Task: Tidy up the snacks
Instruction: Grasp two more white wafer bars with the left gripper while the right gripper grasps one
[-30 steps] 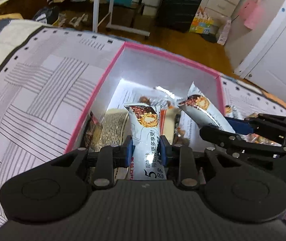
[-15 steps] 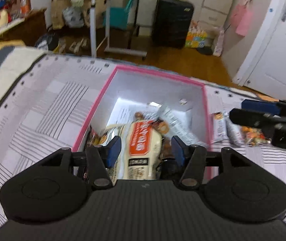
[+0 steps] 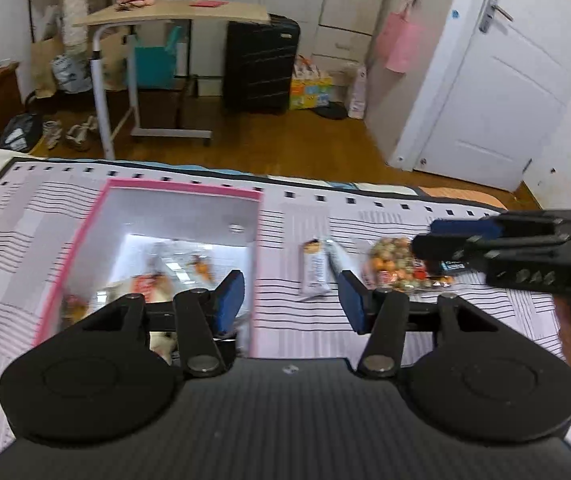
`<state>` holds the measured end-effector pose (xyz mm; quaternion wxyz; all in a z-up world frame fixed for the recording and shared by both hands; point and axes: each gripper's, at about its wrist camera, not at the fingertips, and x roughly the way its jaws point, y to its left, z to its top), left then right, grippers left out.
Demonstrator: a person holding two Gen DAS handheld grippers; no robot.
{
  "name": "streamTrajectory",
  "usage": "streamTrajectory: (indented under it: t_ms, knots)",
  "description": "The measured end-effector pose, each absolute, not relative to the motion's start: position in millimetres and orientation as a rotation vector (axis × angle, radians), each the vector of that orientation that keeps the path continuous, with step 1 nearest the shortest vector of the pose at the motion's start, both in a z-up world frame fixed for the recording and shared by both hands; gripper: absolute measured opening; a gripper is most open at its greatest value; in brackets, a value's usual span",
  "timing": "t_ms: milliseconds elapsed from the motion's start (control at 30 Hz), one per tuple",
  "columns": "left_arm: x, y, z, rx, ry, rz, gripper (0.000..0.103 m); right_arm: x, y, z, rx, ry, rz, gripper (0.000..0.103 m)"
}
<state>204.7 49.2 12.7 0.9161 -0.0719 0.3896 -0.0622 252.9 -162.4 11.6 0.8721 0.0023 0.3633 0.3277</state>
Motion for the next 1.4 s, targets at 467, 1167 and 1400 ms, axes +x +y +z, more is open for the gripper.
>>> streamTrajectory:
  t_ms: [467,1167,1400]
  knots:
    - [292,-23,-59,-0.192,0.847,-0.041,0.043,291,-152,-100,-0.116,0.721,0.639,0.031]
    - [344,-21,-154,-0.153,0.971,0.041,0.038,306,-136,-133,-0.277,0.796,0.626,0.032]
    - [343,-23,-169,-0.14,0.973,0.042,0.029,303,-124,-145,-0.304,0.813,0.597,0.045]
